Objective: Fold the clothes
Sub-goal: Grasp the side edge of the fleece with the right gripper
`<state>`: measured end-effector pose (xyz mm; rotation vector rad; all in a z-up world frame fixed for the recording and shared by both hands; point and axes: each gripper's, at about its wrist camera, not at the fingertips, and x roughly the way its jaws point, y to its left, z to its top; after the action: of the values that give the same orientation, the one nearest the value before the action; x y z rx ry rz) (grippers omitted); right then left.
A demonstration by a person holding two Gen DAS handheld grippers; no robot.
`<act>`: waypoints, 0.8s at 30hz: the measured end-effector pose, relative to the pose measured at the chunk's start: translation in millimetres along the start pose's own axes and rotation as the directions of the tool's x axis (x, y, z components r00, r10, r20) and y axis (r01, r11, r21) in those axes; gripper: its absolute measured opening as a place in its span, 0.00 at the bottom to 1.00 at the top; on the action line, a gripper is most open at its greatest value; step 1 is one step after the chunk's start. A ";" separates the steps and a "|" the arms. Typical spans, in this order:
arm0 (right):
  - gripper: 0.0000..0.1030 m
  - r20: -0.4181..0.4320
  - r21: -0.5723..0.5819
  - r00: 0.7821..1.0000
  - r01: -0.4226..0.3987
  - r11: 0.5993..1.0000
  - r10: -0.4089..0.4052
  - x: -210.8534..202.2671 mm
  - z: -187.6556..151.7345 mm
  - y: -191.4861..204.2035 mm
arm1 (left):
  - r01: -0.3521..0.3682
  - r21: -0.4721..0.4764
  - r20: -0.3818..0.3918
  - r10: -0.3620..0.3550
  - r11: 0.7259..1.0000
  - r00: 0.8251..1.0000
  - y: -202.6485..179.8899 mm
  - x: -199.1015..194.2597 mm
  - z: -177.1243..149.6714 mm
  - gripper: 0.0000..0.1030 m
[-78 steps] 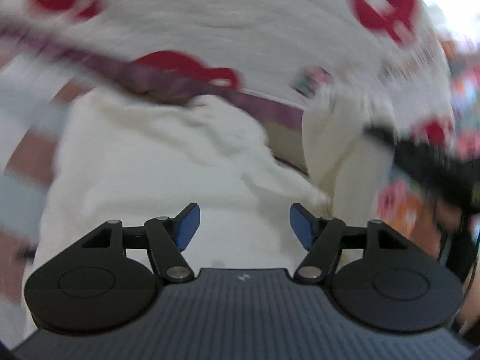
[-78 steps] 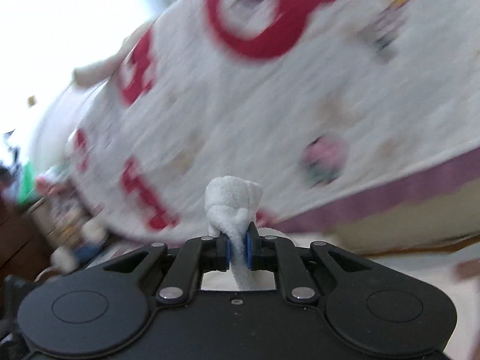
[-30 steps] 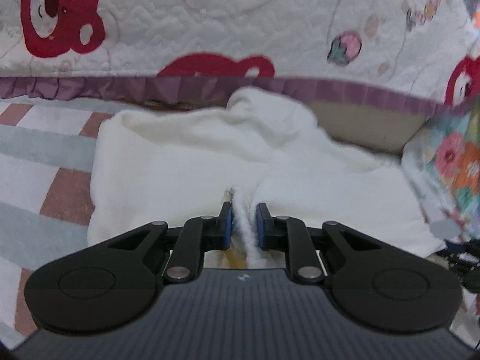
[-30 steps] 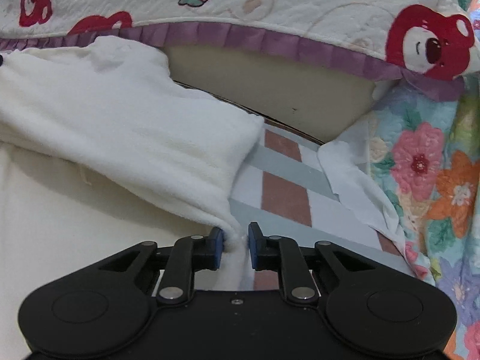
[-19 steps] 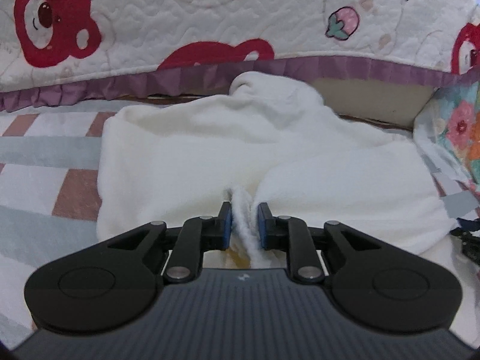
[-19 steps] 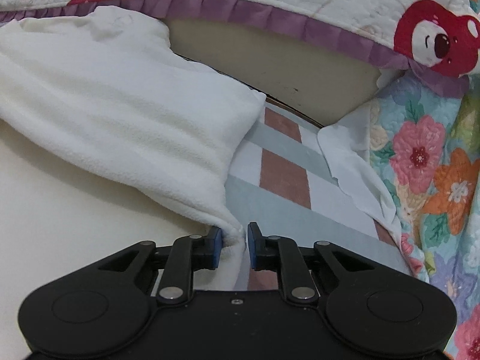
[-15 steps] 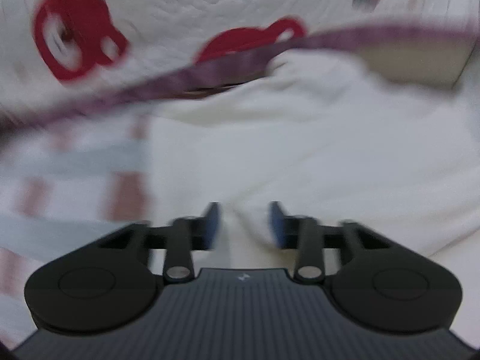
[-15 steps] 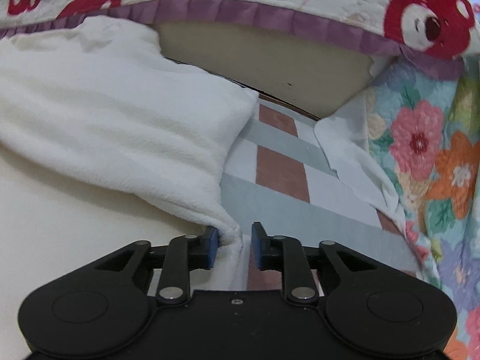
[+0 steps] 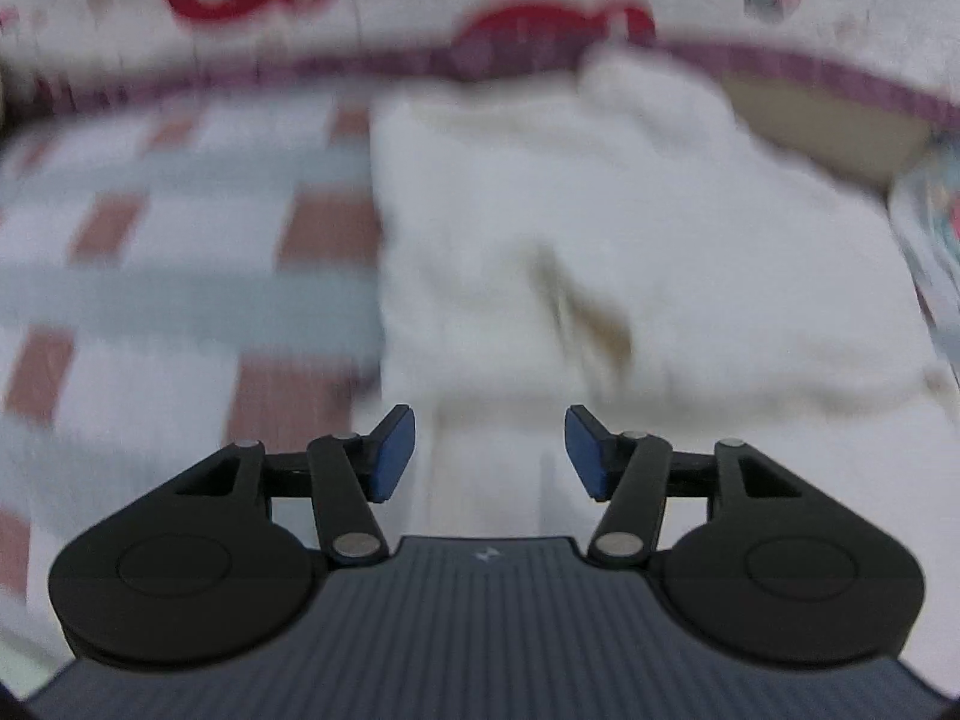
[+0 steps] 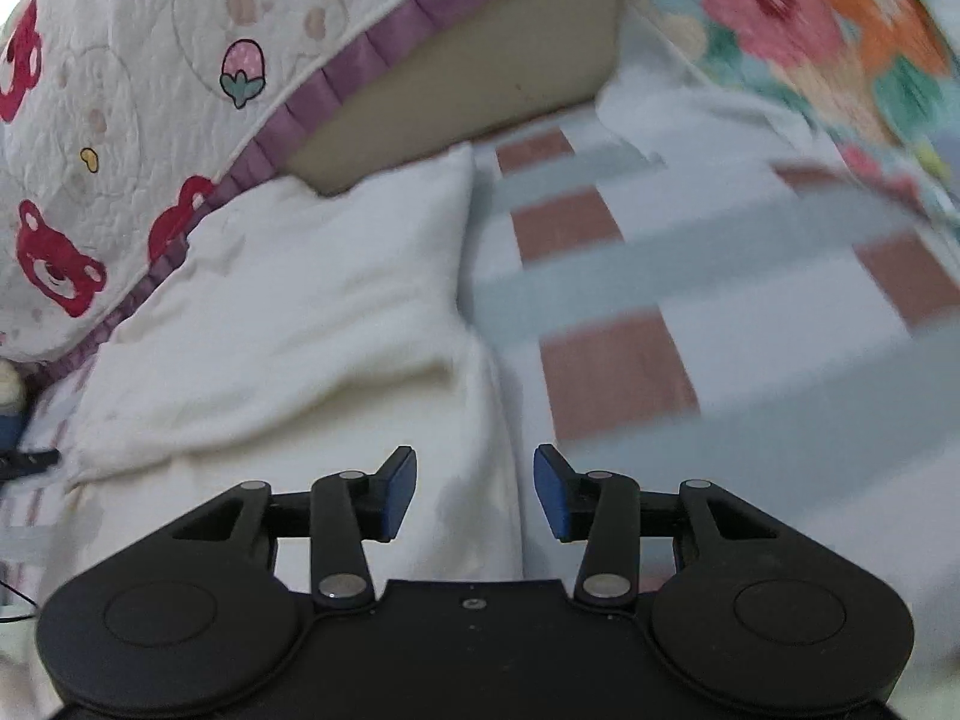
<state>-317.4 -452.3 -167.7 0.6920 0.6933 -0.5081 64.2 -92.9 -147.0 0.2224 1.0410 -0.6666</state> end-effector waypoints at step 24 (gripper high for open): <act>0.60 -0.198 0.089 0.978 -0.042 0.995 0.059 -116.8 -141.1 -27.9 | 0.032 0.053 -0.255 -0.017 0.998 0.967 14.9 -75.7 -63.8 0.63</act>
<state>-469.5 -346.8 -174.9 0.8464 0.8444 -0.4258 1.9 -20.5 -116.6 0.3518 1.2735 -0.7027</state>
